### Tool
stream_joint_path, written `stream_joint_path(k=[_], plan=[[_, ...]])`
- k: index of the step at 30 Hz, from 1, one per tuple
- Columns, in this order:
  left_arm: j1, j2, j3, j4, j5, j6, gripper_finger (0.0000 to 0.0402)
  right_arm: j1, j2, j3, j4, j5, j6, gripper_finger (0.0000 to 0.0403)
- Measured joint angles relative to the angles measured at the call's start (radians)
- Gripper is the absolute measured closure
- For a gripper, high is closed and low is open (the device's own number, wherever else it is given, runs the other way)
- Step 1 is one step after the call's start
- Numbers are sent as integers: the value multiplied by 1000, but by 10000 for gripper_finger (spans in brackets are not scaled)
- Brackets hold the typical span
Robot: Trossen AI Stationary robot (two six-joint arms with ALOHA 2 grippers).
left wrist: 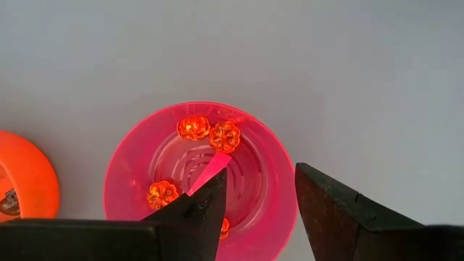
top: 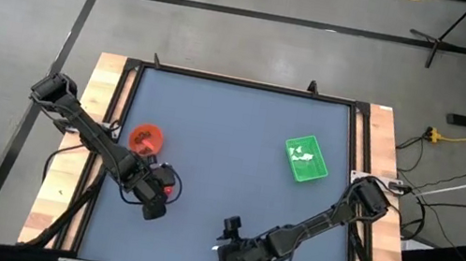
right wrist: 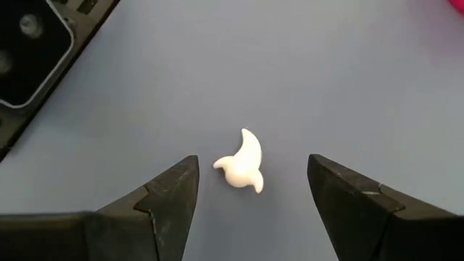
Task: Sort Halloween decoration
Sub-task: Put the white ghost toy into the green bin
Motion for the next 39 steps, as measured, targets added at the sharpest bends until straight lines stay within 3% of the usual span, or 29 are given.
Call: stream_joint_path(k=[23, 39], plan=[[0, 0, 0, 0, 0, 0, 254, -40, 21, 0, 11, -101, 26, 147], [0, 0, 0, 0, 0, 0, 254, -39, 22, 0, 11, -108, 26, 237]])
